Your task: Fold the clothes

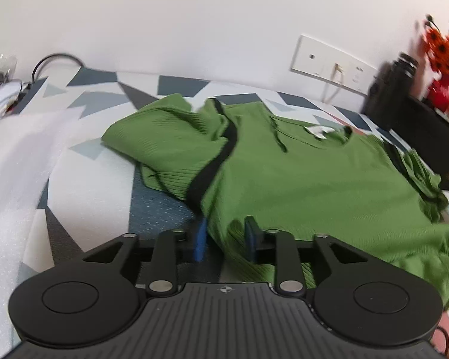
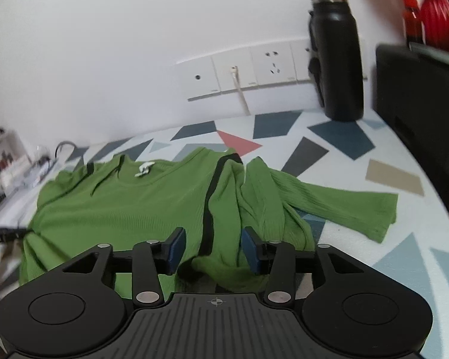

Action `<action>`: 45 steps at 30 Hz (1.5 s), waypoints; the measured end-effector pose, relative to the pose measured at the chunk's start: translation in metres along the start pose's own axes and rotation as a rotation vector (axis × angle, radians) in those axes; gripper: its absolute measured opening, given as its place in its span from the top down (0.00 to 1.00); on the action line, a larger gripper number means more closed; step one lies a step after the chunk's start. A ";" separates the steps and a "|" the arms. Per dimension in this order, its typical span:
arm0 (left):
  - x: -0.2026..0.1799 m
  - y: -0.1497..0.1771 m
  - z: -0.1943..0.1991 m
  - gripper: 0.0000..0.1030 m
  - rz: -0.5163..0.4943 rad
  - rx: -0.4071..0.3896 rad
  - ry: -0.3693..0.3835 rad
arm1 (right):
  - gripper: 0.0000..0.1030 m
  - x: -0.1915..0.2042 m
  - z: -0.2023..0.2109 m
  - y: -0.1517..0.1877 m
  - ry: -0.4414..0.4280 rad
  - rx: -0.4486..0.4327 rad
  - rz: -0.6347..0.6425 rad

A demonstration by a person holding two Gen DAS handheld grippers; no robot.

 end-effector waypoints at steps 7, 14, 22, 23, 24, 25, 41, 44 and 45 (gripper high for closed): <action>-0.023 -0.004 0.013 0.55 -0.103 -0.029 -0.020 | 0.50 0.007 -0.002 0.006 0.020 -0.005 0.032; -0.026 -0.038 0.026 0.52 -0.161 -0.107 -0.038 | 0.50 0.034 -0.002 -0.028 -0.009 -0.051 0.087; -0.026 -0.109 0.046 0.36 -0.153 -0.278 -0.029 | 0.46 0.086 0.011 -0.084 -0.097 -0.139 0.110; -0.025 -0.118 0.046 0.34 -0.144 -0.299 -0.032 | 0.41 0.092 0.011 -0.092 -0.105 -0.156 0.110; -0.024 -0.127 0.046 0.34 -0.135 -0.320 -0.034 | 0.37 0.096 0.009 -0.099 -0.109 -0.170 0.114; -0.021 -0.136 0.041 0.33 -0.114 -0.330 -0.031 | 0.37 0.099 0.004 -0.107 -0.108 -0.187 0.119; -0.039 -0.134 -0.166 0.15 -0.242 -0.018 -0.138 | 0.30 0.070 -0.211 -0.074 0.127 0.077 0.239; -0.042 -0.131 -0.172 0.14 -0.266 -0.010 -0.120 | 0.24 0.074 -0.219 -0.074 0.155 0.113 0.268; -0.043 -0.130 -0.171 0.14 -0.271 -0.017 -0.113 | 0.20 0.073 -0.223 -0.076 0.166 0.119 0.263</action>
Point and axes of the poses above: each gripper's, at about its wrist camera, not at the fingertips, and z roughly against the way its jaws point, x to its left, y to its underside, the point moved 4 cm from there along -z, roughly the way its jaws point, and after that the axes turned 11 degrees about -z, right-handed, at the moved point
